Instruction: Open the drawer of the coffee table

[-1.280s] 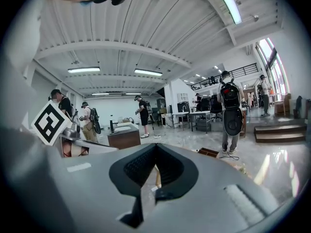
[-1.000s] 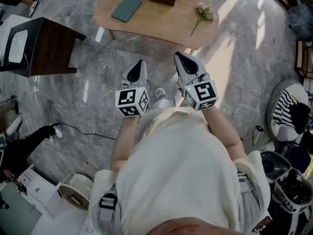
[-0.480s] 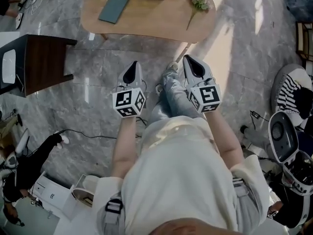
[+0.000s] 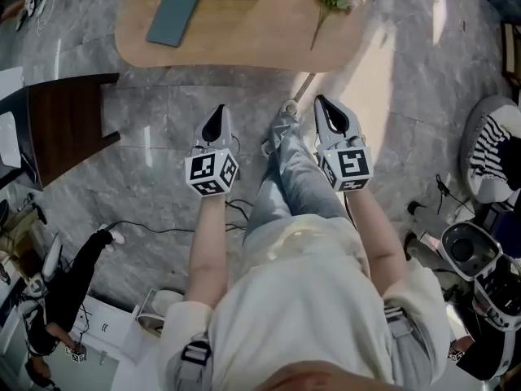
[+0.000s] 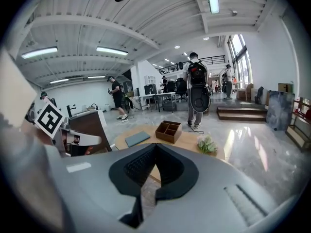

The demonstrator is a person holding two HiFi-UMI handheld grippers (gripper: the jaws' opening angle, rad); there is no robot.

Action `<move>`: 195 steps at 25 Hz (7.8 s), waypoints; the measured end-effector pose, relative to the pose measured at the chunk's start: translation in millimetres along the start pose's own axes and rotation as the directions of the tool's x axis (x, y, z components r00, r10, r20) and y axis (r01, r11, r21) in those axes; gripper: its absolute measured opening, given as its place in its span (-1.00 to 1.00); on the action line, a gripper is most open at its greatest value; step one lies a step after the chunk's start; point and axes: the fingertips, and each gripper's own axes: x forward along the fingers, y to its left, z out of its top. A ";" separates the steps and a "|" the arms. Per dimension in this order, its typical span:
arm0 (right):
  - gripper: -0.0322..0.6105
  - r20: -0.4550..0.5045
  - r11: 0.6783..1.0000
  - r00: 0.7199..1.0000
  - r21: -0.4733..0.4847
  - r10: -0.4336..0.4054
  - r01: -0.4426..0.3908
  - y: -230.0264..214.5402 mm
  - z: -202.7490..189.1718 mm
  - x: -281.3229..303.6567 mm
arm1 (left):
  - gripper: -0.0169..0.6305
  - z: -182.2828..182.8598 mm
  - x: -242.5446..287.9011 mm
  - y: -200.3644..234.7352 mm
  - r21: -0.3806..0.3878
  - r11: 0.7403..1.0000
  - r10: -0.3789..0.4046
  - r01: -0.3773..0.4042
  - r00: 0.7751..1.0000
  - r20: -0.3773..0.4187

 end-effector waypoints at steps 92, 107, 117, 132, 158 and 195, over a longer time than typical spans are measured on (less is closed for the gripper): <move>0.26 -0.310 0.949 0.919 0.118 -0.243 0.291 -176.9 -343.3 192.2 | 0.28 -233.6 293.2 136.1 0.202 0.976 -0.005 0.081 0.937 -0.350; 0.25 -0.354 0.946 0.904 0.123 -0.240 0.299 -150.8 -366.3 153.9 | 0.28 -259.7 251.0 132.4 0.159 0.985 -0.003 0.065 0.932 -0.362; 0.23 -0.373 0.945 0.897 0.126 -0.236 0.301 -134.2 -381.3 136.7 | 0.24 -276.6 228.6 135.3 0.170 0.983 0.005 0.067 0.921 -0.390; 0.23 -0.387 0.944 0.893 0.133 -0.232 0.303 -110.9 -400.7 104.8 | 0.24 -300.6 191.2 132.4 0.158 0.986 0.021 0.047 0.915 -0.404; 0.24 -0.414 0.940 0.879 0.133 -0.236 0.315 -76.2 -443.4 65.9 | 0.23 -349.9 143.0 135.1 0.147 0.988 0.028 0.037 0.908 -0.419; 0.14 -0.439 0.920 0.848 0.107 -0.296 0.376 -60.2 -468.0 47.4 | 0.22 -377.3 117.9 136.1 0.162 0.986 0.045 0.032 0.890 -0.453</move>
